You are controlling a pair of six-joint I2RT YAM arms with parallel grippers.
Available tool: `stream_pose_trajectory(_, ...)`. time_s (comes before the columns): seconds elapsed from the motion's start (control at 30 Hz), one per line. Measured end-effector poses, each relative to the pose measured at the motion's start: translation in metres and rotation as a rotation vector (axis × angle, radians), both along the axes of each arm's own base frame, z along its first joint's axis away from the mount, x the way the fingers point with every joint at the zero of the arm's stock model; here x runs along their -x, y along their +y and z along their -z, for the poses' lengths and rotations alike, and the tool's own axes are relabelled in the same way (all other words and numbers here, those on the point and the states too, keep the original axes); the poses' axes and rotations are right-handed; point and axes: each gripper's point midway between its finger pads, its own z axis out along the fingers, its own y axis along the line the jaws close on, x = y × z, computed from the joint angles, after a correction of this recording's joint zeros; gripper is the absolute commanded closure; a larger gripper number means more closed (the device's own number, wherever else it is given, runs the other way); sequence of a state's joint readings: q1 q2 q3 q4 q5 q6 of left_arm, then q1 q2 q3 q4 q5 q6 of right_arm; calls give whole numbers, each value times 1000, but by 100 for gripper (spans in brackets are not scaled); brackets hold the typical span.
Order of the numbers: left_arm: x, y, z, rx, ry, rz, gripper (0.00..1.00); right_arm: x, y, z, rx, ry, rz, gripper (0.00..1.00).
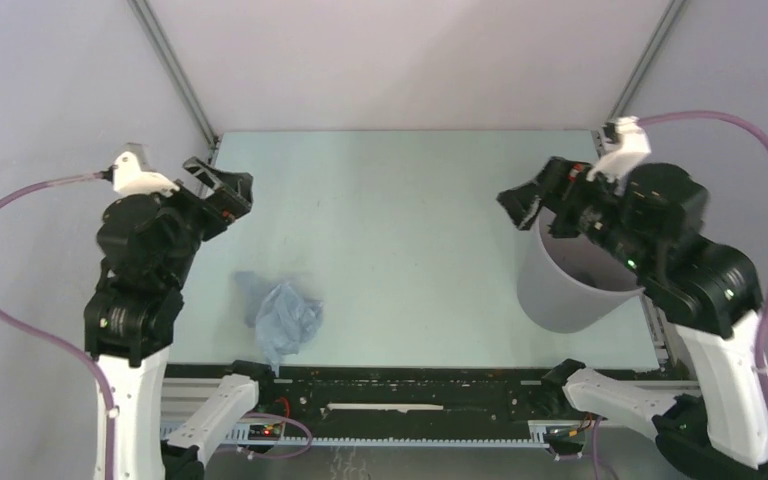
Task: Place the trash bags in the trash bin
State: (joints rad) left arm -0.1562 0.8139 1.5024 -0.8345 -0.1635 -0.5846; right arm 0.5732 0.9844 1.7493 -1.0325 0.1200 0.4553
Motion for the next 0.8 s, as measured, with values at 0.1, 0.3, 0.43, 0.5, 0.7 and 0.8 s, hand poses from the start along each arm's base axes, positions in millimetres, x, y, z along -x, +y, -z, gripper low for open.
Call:
stream_pose_trajectory(0.1, -11, 0, 34, -22, 107, -11, 1, -9, 19, 16, 44, 56, -38, 0)
stream_pose_trajectory(0.3, -27, 1, 116, -73, 350, -34, 0, -18, 52, 49, 122, 152, -115, 0)
stream_pose_trajectory(0.43, -32, 9, 174, -98, 524, -67, 0, -14, 60, 61, 140, 181, -154, 0)
stream_pose_trajectory(0.5, -32, 16, 200, -101, 599, -92, 0, -11, 63, 65, 143, 191, -173, 0)
stream_pose_trajectory(0.7, -18, 24, 273, -70, 791, -114, 0, -6, 70, 78, 154, 223, -218, 0)
stream_pose_trajectory(0.8, -8, 15, 304, -32, 852, -79, 0, -3, 73, 87, 158, 245, -238, 1)
